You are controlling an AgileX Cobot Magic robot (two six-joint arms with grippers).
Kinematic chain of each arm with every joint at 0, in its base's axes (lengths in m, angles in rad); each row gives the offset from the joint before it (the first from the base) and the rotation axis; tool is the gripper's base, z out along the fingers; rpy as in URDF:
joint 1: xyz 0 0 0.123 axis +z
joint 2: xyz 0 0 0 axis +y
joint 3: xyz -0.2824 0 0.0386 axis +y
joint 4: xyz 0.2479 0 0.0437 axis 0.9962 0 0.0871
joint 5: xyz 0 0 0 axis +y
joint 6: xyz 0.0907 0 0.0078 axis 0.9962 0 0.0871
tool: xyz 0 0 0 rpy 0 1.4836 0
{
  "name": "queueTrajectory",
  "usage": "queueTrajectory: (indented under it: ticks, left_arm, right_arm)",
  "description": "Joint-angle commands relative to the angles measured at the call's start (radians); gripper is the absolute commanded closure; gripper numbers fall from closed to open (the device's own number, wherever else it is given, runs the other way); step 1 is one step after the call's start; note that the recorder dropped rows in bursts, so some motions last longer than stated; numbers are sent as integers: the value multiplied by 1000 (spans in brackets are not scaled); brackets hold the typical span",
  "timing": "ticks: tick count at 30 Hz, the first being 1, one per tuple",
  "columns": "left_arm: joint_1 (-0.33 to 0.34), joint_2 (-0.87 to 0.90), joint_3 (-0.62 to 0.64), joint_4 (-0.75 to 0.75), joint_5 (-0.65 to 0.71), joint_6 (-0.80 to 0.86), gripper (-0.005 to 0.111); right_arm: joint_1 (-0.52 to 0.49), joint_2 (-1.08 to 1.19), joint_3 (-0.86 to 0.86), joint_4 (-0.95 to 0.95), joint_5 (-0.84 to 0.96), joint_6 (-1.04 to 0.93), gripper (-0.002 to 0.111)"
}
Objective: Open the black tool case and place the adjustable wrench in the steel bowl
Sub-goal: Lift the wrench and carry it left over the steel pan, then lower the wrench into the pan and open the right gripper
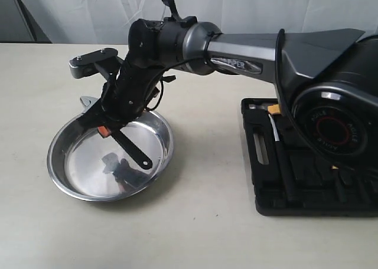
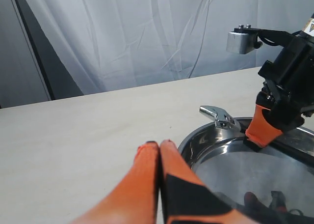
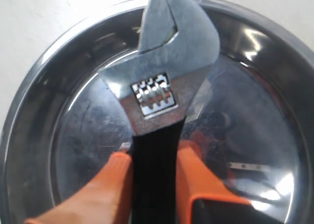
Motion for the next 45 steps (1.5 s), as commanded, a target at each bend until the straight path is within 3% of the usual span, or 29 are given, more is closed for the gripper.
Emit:
queueTrajectory:
  ticks: [1, 11, 12, 15, 17, 21, 26, 28, 33, 36, 40, 45]
  left_arm:
    - [-1, 4, -2, -2, -5, -1, 106]
    - [-1, 4, -2, -2, -5, -1, 106]
    - [-1, 4, -2, -2, -5, -1, 106]
    - [-1, 4, -2, -2, -5, -1, 106]
    - [-1, 4, -2, -2, -5, -1, 106]
    - [-1, 4, -2, -2, -5, -1, 106]
    - [-1, 4, -2, -2, -5, -1, 106]
    - [-1, 4, -2, -2, -5, -1, 106]
    - [-1, 4, -2, -2, -5, -1, 106]
    - [-1, 4, -2, -2, -5, -1, 106]
    - [-1, 4, -2, -2, -5, -1, 106]
    - [-1, 4, -2, -2, -5, -1, 106]
  right_arm:
    - [-2, 2, -12, -4, 17, 6, 109]
    - [-2, 43, -12, -21, 15, 7, 105]
    - [-2, 43, -12, -24, 15, 7, 101]
    - [-2, 43, -12, -18, 12, 10, 59]
    - [-2, 41, -12, 28, 14, 10, 52]
    - [-8, -27, -12, 4, 55, 69, 57]
    - [-93, -173, 37, -459, 268, 399, 57]
    - [-175, -247, 149, -472, 268, 429, 57]
    - [-425, -496, 530, -550, 64, 546, 57]
    - [-527, -570, 641, -569, 17, 567, 57]
    - [-594, -628, 737, -569, 26, 553, 58]
    - [-579, -709, 893, -503, -61, 530, 58]
